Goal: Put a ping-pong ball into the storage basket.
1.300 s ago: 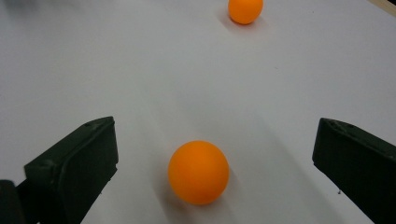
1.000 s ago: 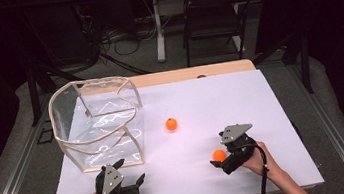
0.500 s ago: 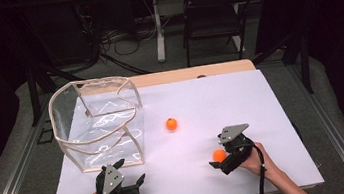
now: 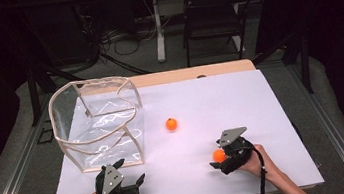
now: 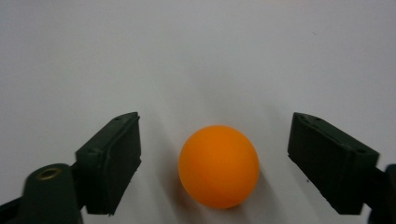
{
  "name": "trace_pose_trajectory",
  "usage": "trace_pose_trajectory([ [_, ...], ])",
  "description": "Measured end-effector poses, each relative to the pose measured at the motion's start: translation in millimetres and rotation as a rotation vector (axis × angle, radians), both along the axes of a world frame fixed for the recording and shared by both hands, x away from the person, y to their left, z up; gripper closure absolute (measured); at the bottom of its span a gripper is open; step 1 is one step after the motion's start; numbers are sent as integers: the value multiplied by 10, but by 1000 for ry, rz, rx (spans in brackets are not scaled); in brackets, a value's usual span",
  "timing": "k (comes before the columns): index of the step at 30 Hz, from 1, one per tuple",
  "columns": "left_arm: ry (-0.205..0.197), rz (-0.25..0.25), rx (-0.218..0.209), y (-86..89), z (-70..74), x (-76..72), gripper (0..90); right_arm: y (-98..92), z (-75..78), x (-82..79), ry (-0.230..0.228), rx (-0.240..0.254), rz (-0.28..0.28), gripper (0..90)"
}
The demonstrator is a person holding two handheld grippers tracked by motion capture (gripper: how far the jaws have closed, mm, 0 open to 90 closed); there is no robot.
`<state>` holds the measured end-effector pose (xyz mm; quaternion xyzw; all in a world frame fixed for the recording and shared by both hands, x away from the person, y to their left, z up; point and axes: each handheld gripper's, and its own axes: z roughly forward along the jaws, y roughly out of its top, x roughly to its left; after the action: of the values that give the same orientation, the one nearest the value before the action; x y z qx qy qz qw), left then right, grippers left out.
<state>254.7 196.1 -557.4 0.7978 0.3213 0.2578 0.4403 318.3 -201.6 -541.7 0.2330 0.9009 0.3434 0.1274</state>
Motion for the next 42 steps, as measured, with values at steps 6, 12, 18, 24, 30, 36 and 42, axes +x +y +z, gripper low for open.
trace_pose_trajectory([
  [6, 1, 3, -4, 11, 1, -3, 161, -26, -7, -1, 7, -8, -13, 417],
  [12, 3, -3, -1, 1, -3, 0, 161, -38, -3, -3, 3, -14, -24, 505],
  [18, 0, 1, -2, 12, 0, -2, 161, -29, 25, -32, -16, -12, -21, 510],
  [24, -3, 3, -5, 17, 2, -10, 161, -32, 62, -48, -38, 11, -26, 510],
  [30, -5, 5, -6, 10, 3, -11, 161, -50, 91, -58, -58, 25, -33, 511],
  [36, -2, 7, -9, 11, 3, -5, 161, -66, 116, -52, -62, 41, -43, 511],
  [42, -11, 2, -4, -7, 8, -15, 161, -71, 163, -58, -77, 52, -51, 512],
])
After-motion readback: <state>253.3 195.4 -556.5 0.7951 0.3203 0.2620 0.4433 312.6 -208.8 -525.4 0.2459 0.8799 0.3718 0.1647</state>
